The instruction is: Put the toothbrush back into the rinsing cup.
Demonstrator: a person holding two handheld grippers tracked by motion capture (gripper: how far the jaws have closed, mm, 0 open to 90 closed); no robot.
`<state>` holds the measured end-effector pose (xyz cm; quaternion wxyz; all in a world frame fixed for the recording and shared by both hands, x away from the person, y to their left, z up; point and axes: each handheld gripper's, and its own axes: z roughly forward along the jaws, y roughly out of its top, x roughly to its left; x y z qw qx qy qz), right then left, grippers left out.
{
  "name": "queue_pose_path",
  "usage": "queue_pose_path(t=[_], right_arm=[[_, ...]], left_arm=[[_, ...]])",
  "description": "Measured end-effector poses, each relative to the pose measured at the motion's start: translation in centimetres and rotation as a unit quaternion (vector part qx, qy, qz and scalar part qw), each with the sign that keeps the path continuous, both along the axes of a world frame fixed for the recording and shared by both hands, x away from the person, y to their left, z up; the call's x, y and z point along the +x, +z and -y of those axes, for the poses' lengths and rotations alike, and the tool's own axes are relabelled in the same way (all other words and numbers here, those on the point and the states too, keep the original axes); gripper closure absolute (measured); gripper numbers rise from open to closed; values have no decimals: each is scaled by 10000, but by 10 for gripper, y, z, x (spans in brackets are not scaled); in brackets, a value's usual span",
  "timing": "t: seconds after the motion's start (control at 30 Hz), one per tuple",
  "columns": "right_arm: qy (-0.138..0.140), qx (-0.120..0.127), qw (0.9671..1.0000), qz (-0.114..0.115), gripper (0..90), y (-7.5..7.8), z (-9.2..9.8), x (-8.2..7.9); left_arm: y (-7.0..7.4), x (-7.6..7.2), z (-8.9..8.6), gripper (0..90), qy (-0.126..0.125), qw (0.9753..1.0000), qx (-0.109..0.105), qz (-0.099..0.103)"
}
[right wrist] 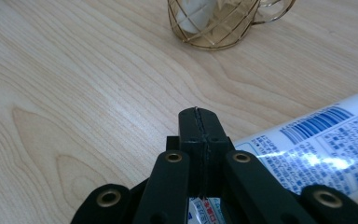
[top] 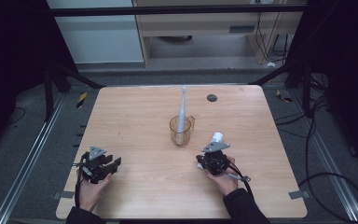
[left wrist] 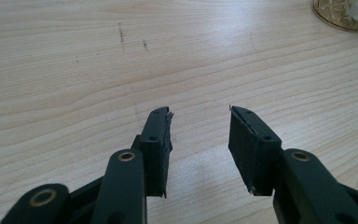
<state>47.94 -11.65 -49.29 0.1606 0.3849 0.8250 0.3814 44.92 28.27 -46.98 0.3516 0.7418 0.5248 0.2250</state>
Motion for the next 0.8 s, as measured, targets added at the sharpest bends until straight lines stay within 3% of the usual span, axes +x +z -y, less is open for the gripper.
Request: queue_pose_path(t=[0.33,0.5,0.8], right_arm=[[44,-82,10000,-25,900,0,-1,-1],[26,-290,9995,-104,900,-1,1,-3],[-117,-236,9996,-125,900,3,16,-12]], left_arm=[[-1,1,0,584,-13,10000,-25,-19],[0,0,1,584,-24,10000,-15,8],[1,-1,1,586,-38,10000,-22,16]])
